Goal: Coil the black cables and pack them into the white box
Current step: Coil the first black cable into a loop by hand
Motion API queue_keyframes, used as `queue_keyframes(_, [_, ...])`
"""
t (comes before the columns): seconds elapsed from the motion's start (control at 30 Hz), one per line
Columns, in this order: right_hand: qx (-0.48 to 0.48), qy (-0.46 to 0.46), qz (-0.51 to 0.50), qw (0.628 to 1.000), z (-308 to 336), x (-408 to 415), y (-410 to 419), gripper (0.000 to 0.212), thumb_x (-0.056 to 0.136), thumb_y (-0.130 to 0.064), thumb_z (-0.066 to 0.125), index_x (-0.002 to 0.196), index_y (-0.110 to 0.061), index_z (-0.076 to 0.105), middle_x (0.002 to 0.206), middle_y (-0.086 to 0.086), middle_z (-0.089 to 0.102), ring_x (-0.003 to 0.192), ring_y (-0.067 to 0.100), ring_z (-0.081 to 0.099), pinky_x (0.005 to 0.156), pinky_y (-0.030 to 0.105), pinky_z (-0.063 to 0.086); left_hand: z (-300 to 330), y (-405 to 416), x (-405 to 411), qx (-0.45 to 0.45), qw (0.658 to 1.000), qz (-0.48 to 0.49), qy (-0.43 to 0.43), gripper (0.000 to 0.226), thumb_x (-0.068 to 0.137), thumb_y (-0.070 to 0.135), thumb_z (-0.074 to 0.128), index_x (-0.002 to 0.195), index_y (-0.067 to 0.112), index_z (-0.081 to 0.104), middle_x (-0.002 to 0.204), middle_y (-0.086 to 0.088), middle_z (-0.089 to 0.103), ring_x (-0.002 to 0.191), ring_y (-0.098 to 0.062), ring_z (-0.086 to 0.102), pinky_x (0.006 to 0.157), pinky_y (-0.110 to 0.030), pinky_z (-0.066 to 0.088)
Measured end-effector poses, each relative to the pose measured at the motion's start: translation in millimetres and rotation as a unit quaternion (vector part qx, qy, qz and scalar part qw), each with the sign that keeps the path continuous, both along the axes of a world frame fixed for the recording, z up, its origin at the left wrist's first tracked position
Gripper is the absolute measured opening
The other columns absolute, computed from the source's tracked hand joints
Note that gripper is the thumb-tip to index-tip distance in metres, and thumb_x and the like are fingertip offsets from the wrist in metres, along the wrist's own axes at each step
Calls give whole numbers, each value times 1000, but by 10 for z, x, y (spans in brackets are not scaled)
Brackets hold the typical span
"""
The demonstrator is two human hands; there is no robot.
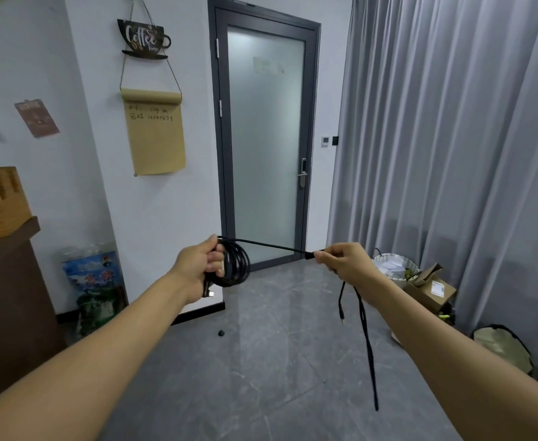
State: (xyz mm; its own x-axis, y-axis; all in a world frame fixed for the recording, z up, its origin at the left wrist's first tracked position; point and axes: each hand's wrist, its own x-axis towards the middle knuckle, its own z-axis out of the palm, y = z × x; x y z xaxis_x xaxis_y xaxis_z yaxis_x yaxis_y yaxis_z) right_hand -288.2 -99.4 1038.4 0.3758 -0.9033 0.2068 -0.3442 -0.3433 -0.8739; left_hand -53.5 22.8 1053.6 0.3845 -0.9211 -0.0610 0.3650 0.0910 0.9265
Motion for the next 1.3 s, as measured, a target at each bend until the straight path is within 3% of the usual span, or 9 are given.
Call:
queue_keyframes(0.2, [4, 21, -33, 999, -90, -133, -168, 27, 87, -25, 66, 82, 1, 67, 60, 3, 53, 54, 13, 40, 50, 22, 32, 5, -72, 317, 1, 991, 128, 32, 33, 101, 30, 43, 71, 15, 45, 36, 12, 33, 29, -4, 25, 47, -18, 33])
queue_keyframes(0.37, [-154, 181, -40, 970, -34, 65, -58, 13, 89, -16, 60, 83, -8, 68, 65, -1, 55, 63, 15, 51, 57, 23, 39, -12, -173, 181, -15, 985, 136, -106, 33, 100, 23, 42, 69, 16, 40, 44, 9, 33, 39, -7, 29, 52, -24, 38])
queue_keyframes(0.5, [-239, 270, 46, 932, 77, 309, 147, 15, 89, -18, 56, 86, -11, 70, 76, -1, 60, 72, 19, 56, 63, 27, 44, -2, -205, -49, -15, 957, 117, -265, 31, 102, 23, 35, 72, 15, 38, 62, -1, 40, 50, -11, 39, 54, -19, 36])
queue_keyframes(0.6, [-265, 269, 124, 918, 178, 464, 267, 16, 90, -23, 59, 86, -13, 71, 78, -2, 66, 72, 18, 60, 68, 33, 53, -22, -218, -182, 0, 919, 100, -381, 29, 103, 25, 33, 80, 10, 44, 68, -4, 52, 57, -12, 48, 45, -12, 36])
queue_keyframes(0.67, [-256, 232, 156, 925, 245, 535, 320, 16, 89, -25, 61, 85, -13, 71, 74, 0, 67, 66, 13, 57, 66, 33, 53, -54, -231, -246, -7, 912, 68, -405, 29, 102, 26, 34, 82, 9, 46, 70, -4, 58, 61, -13, 53, 58, -20, 41])
queue_keyframes(0.77, [-224, 162, 176, 945, 358, 576, 398, 21, 88, -24, 64, 79, -6, 69, 58, -1, 56, 47, 4, 42, 50, 17, 36, -96, -227, -307, 0, 893, 21, -450, 27, 102, 27, 37, 86, 9, 51, 71, -2, 63, 61, -11, 58, 66, -27, 46])
queue_keyframes(0.93, [-194, 96, 177, 960, 407, 540, 370, 20, 87, -25, 64, 80, -7, 71, 75, 14, 68, 65, 23, 54, 64, 38, 48, -45, -159, -447, -1, 912, -52, -407, 35, 103, 26, 35, 71, 15, 42, 58, 1, 45, 44, -6, 43, 43, -12, 37])
queue_keyframes(1.13, [-157, 99, 175, 967, 314, 498, 284, 17, 87, -27, 65, 76, -15, 70, 56, -7, 55, 50, 3, 41, 54, 15, 36, -58, -185, -378, 5, 927, -165, -335, 34, 102, 30, 34, 74, 13, 43, 48, 12, 30, 43, -3, 25, 46, -14, 27])
queue_keyframes(1.3, [-151, 118, 165, 967, 215, 441, 203, 12, 87, -25, 65, 80, -17, 69, 60, -7, 55, 56, 6, 45, 58, 18, 40, -93, -176, -307, 7, 922, -187, -338, 26, 96, 29, 51, 74, 14, 53, 54, 7, 28, 45, -5, 24, 46, -15, 27])
